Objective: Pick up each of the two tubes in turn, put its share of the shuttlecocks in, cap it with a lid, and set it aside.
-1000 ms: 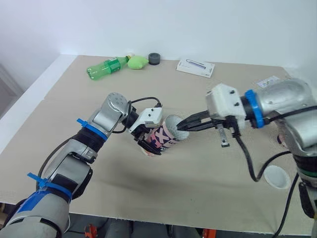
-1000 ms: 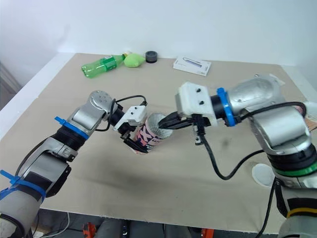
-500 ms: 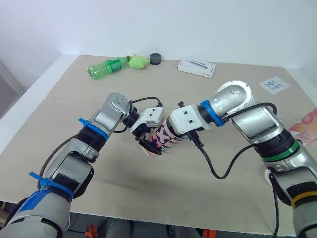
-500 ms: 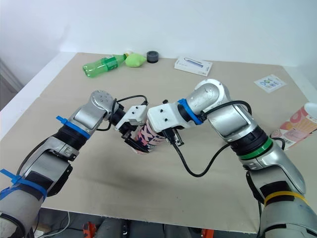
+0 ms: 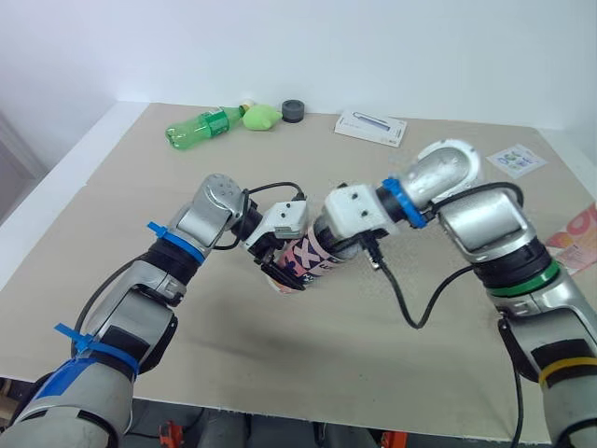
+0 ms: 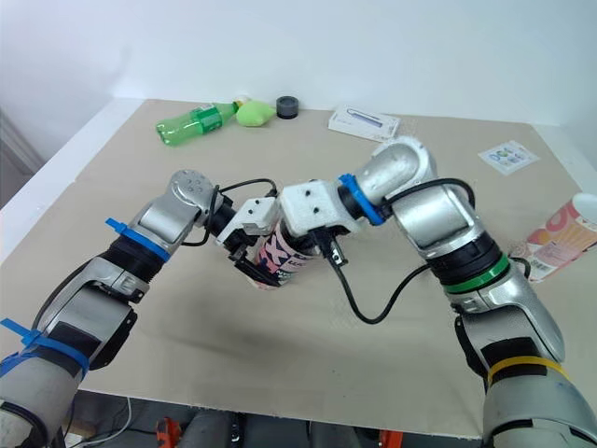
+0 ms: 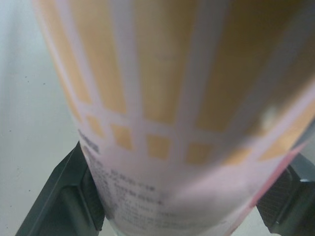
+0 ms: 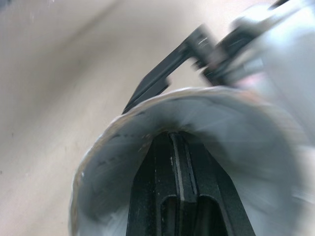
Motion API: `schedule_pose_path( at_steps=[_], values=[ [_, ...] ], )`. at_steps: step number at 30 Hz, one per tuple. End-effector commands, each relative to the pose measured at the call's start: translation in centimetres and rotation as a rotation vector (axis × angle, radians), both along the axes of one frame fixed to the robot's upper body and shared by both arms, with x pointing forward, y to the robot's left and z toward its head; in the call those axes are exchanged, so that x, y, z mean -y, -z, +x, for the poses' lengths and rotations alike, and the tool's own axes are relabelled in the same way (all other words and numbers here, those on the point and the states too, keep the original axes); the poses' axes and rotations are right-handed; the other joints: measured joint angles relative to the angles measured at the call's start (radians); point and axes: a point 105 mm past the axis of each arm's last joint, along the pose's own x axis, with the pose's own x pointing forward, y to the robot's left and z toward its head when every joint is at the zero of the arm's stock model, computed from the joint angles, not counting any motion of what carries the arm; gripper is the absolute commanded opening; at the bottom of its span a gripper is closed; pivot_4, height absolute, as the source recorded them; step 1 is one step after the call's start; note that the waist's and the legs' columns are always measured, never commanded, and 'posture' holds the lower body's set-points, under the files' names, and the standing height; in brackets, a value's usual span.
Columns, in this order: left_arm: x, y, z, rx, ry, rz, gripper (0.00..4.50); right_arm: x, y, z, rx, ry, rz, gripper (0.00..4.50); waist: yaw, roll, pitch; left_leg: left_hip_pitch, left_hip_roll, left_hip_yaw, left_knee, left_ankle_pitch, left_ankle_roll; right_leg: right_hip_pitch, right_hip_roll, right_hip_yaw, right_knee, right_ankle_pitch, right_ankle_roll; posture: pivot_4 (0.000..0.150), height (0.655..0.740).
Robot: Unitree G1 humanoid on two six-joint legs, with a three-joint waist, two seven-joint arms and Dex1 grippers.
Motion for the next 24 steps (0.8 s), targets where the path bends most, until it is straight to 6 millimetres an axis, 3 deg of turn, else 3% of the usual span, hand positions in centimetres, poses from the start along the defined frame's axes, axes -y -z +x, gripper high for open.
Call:
schedule_pose_path(
  at_steps=[1,7,13,18,24],
  values=[
    [0.0,-0.1,0.1,0.012,-0.002,0.008,3.36,0.3,-2.6,-0.9,0.026,-0.018,0.066,0.06,0.0,0.0,0.0,0.0,0.0,0.0,0.0,0.0,0.0,0.0,0.0,0.0,0.0,0.0,0.0,0.15,0.7294],
    [0.2,-0.1,0.1,0.013,0.002,0.005,3.36,1.5,-2.6,-1.0,0.024,0.024,0.068,0.06,0.0,0.0,0.0,0.0,0.0,0.0,0.0,0.0,0.0,0.0,0.0,0.0,0.0,0.0,0.0,0.15,0.7294],
    [0.6,-0.7,-0.1,0.013,0.01,-0.06,3.36,4.6,-5.0,-2.2,0.043,0.115,0.18,0.06,0.005,0.0,0.0,-0.002,-0.001,0.0,0.0,0.0,0.0,-0.001,-0.001,0.0,0.0,-0.001,0.001,0.15,0.7294],
    [0.8,-1.9,-1.9,-0.027,0.072,-0.211,3.36,7.5,-7.8,-3.9,-0.027,0.241,0.471,0.06,0.003,0.0,0.0,-0.003,-0.001,-0.001,-0.001,0.0,0.0,-0.002,-0.001,-0.001,0.0,-0.001,0.0,0.15,0.7294],
    [1.9,-4.2,-3.5,-0.117,0.099,-0.474,3.36,12.0,-5.4,-4.4,-0.061,0.525,0.578,0.06,0.008,0.0,0.0,-0.005,-0.001,-0.004,-0.001,0.0,0.0,-0.002,-0.001,-0.004,0.0,-0.001,-0.001,0.15,0.7294]
  ],
)
